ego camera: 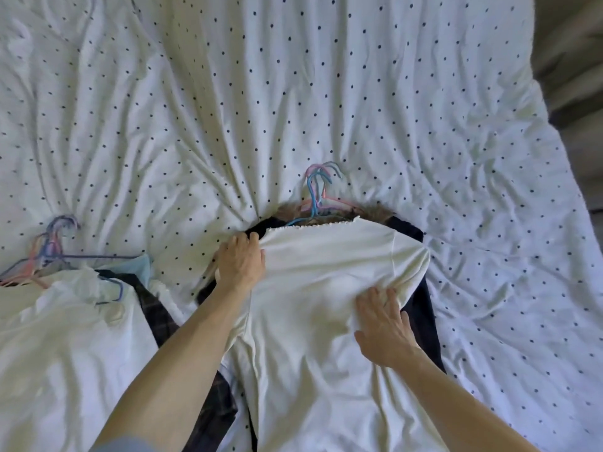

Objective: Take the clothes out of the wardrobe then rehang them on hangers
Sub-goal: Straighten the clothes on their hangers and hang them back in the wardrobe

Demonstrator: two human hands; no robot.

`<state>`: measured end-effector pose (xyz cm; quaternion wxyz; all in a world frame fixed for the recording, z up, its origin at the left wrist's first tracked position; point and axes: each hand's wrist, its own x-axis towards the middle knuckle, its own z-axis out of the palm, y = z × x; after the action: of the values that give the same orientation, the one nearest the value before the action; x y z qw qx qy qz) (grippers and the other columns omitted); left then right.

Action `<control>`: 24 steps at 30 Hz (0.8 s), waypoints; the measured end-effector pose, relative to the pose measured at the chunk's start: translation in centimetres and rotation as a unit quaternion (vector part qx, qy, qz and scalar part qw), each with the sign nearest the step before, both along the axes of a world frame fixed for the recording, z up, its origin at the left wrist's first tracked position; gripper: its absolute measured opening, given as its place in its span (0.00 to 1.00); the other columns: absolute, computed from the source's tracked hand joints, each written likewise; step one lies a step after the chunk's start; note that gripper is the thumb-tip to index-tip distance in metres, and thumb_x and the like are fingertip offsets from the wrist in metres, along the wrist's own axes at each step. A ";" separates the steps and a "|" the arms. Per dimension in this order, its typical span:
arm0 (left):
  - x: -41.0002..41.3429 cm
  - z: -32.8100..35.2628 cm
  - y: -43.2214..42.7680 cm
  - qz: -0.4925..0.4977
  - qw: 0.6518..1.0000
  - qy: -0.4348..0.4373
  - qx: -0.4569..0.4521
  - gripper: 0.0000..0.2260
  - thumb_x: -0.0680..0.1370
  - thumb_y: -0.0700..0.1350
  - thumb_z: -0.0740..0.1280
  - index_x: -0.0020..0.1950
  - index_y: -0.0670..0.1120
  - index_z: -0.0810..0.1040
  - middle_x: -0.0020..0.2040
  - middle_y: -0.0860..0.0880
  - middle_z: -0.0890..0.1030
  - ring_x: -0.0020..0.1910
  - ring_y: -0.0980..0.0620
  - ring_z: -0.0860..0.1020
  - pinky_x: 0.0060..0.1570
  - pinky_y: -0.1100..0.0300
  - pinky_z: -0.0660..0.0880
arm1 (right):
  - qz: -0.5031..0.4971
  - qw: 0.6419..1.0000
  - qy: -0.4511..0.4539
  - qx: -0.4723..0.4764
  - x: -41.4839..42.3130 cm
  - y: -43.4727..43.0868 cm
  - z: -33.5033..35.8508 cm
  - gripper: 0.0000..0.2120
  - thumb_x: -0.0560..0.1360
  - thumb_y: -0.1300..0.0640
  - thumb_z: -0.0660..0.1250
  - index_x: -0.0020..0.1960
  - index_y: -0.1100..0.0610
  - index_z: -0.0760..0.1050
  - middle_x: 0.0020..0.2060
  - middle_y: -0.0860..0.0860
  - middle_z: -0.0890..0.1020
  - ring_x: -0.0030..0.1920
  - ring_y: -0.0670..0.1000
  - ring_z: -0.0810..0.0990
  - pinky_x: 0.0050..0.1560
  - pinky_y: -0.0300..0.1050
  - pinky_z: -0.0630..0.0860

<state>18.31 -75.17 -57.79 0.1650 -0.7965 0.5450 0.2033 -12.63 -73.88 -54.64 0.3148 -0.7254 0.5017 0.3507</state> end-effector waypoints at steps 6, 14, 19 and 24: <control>0.4 0.7 1.1 0.083 0.991 0.085 -0.063 0.08 0.82 0.47 0.61 0.56 0.44 0.75 0.50 0.41 0.80 0.53 0.38 0.77 0.50 0.48 0.69 | -0.014 0.999 0.012 0.033 0.5 -1.0 0.7 0.28 0.79 0.42 0.57 0.75 0.51 0.57 0.78 0.48 0.55 0.79 0.63 0.40 0.72 0.61 0.62; -2.5 8.8 8.4 0.167 0.928 0.324 -0.078 0.08 0.84 0.49 0.59 0.59 0.48 0.74 0.48 0.49 0.82 0.48 0.46 0.79 0.48 0.47 0.76 | -0.380 0.908 -0.177 0.013 3.3 -0.6 6.8 0.23 0.75 0.33 0.62 0.62 0.47 0.75 0.55 0.44 0.83 0.54 0.47 0.80 0.54 0.44 0.70; -7.5 13.9 14.2 0.077 0.935 0.347 -0.001 0.07 0.82 0.50 0.62 0.55 0.53 0.78 0.45 0.54 0.81 0.45 0.53 0.79 0.49 0.49 0.77 | -0.501 0.808 -0.303 0.067 4.1 3.5 11.7 0.22 0.70 0.36 0.68 0.55 0.50 0.76 0.44 0.46 0.86 0.41 0.46 0.86 0.42 0.45 0.80; -13.7 18.2 18.9 -0.022 0.941 0.327 0.079 0.14 0.79 0.52 0.62 0.63 0.55 0.78 0.58 0.55 0.81 0.55 0.52 0.79 0.53 0.55 0.77 | -0.542 0.780 -0.311 0.030 0.2 9.3 14.5 0.03 0.76 0.60 0.66 0.44 0.58 0.78 0.38 0.52 0.86 0.33 0.48 0.85 0.34 0.46 0.79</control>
<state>4.66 -56.28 -39.59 0.0445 -0.6581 0.5684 0.4918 -12.46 -64.59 -40.15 0.6134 -0.3936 0.6763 -0.1071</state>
